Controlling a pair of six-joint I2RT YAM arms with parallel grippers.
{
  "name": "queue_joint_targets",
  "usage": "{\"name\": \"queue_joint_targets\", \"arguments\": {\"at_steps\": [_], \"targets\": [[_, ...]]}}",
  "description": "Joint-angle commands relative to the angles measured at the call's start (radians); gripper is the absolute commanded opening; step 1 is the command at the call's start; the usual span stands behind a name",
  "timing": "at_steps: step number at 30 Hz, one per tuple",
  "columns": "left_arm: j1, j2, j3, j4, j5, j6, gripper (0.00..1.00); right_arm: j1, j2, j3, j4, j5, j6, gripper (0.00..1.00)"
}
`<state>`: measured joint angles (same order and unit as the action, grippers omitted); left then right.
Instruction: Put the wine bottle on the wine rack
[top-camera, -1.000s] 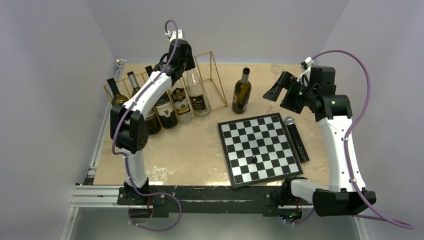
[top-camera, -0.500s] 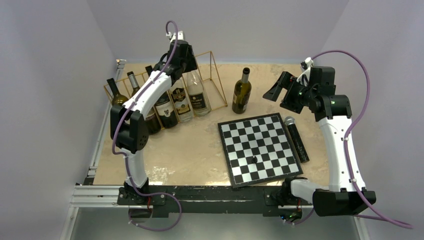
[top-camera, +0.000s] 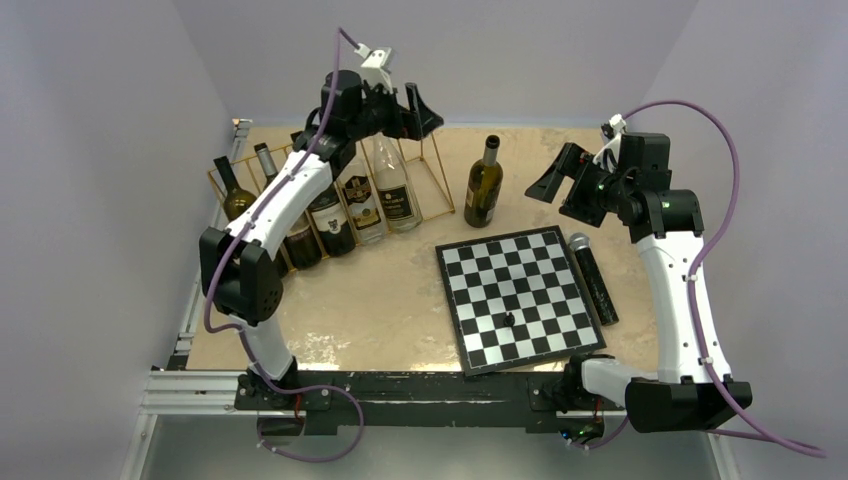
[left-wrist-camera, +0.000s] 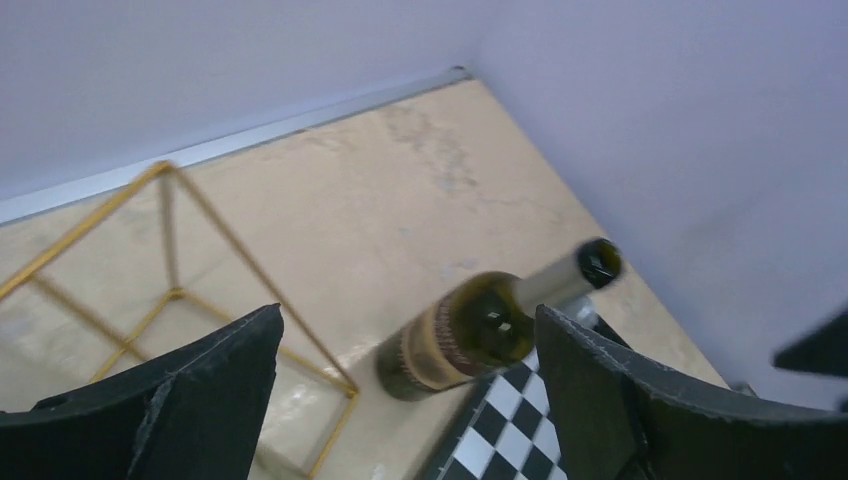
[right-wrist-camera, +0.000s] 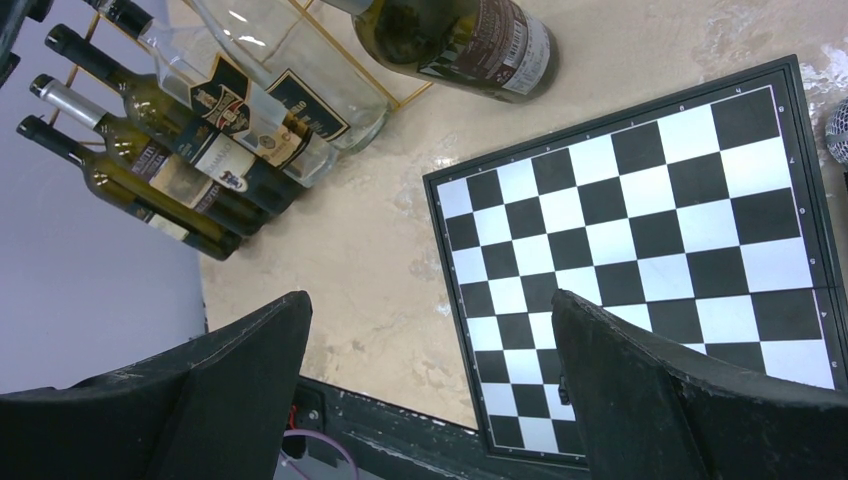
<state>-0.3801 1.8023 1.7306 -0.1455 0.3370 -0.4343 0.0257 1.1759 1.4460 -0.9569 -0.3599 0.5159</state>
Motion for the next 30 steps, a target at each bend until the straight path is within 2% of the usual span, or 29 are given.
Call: {"name": "queue_joint_targets", "arguments": {"at_steps": [1, 4, 7, 12, 21, 30], "targets": [[-0.056, -0.022, -0.030, 0.214, 0.416, 0.066, 0.99, -0.003, -0.002, 0.023, 0.033, -0.027, 0.002, 0.95], [-0.106, -0.012, -0.032, 0.244, 0.494, 0.086, 0.99, -0.004, -0.006, 0.015, 0.033, -0.026, 0.004, 0.95], [-0.164, 0.000, -0.042, 0.279, 0.470, 0.101, 0.99, -0.003, -0.009, 0.010, 0.033, -0.020, 0.004, 0.95], [-0.225, 0.029, -0.062, 0.316, 0.320, 0.157, 0.99, -0.003, -0.011, 0.016, 0.026, -0.011, 0.005, 0.95], [-0.251, 0.056, -0.073, 0.306, 0.109, 0.307, 0.99, -0.003, -0.009, 0.022, 0.025, -0.017, 0.015, 0.95], [-0.265, 0.100, -0.078, 0.332, 0.086, 0.329, 0.78, -0.002, 0.001, 0.031, 0.016, -0.030, 0.012, 0.95]]}}
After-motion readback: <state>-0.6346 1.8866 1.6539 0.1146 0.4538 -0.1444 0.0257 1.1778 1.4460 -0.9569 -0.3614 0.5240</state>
